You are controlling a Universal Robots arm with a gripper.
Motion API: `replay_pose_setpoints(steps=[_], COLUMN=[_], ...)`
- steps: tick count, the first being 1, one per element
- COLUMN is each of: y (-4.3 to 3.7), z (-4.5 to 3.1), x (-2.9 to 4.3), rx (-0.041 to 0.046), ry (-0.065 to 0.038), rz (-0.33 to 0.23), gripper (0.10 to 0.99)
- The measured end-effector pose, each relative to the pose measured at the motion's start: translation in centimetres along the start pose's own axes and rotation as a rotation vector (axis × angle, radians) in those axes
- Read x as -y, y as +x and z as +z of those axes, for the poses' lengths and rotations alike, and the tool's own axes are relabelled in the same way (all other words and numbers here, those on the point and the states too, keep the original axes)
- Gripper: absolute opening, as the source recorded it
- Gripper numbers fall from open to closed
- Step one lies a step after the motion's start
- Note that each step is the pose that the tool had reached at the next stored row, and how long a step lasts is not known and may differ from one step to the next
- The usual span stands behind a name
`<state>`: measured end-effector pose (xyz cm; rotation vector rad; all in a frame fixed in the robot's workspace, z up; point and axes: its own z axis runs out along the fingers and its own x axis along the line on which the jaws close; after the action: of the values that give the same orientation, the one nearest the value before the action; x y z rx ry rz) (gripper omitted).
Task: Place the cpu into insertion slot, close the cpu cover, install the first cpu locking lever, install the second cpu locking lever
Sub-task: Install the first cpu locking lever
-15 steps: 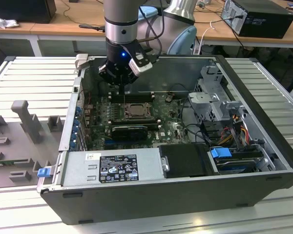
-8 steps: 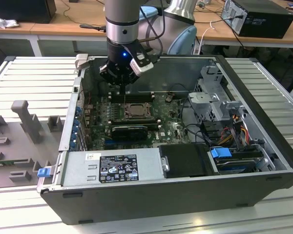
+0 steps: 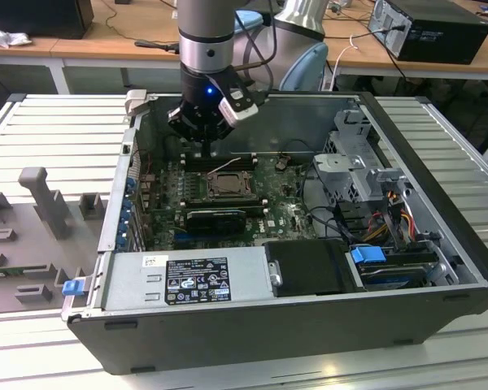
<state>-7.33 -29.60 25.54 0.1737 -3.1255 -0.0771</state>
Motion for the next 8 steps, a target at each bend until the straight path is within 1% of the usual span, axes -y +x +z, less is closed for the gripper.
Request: replay_pose_setpoints(steps=[8], y=[-0.18], z=[0.0], x=[0.02], rx=[0.0], ry=[0.0], rz=[0.0], gripper=[0.106])
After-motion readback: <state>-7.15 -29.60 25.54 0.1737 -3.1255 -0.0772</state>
